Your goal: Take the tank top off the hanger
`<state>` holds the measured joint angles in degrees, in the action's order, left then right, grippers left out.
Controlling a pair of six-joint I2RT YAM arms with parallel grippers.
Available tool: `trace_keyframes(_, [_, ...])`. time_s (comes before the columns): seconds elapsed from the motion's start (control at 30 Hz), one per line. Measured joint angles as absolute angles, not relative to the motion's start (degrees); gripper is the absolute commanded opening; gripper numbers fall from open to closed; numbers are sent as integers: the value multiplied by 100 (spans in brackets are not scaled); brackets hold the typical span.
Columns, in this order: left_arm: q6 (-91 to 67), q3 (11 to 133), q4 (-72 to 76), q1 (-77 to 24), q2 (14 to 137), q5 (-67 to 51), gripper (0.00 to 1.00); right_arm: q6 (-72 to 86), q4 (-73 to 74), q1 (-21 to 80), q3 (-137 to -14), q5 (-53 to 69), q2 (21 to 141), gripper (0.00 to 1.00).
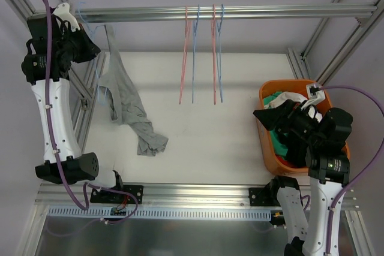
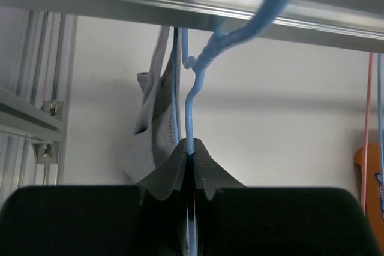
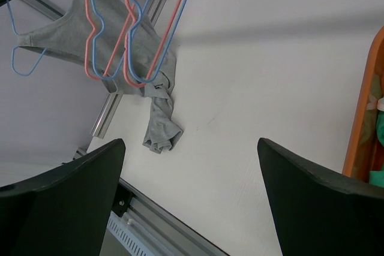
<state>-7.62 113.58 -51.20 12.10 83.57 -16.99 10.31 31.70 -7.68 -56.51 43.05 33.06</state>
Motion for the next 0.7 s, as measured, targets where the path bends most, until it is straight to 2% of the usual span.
trace_keyframes(0.2, [-744,11314,-4917,1205,7926,-2132,0,1035,3107,-762,-5642,4449,3306,98])
trace_keyframes(0.3, [-746,10919,-4775,1164,7483,-2298,0,1050,3050,-760,-5634,4547,3306,98])
trace_keyframes(0.47, [-799,9732,-4668,950,6477,-2447,0,1127,2860,-751,-5616,4812,3306,99])
trace_keyframes(0.7, [-1066,7148,-4574,165,4783,-2703,0,1262,2528,-340,-5308,5142,3242,99])
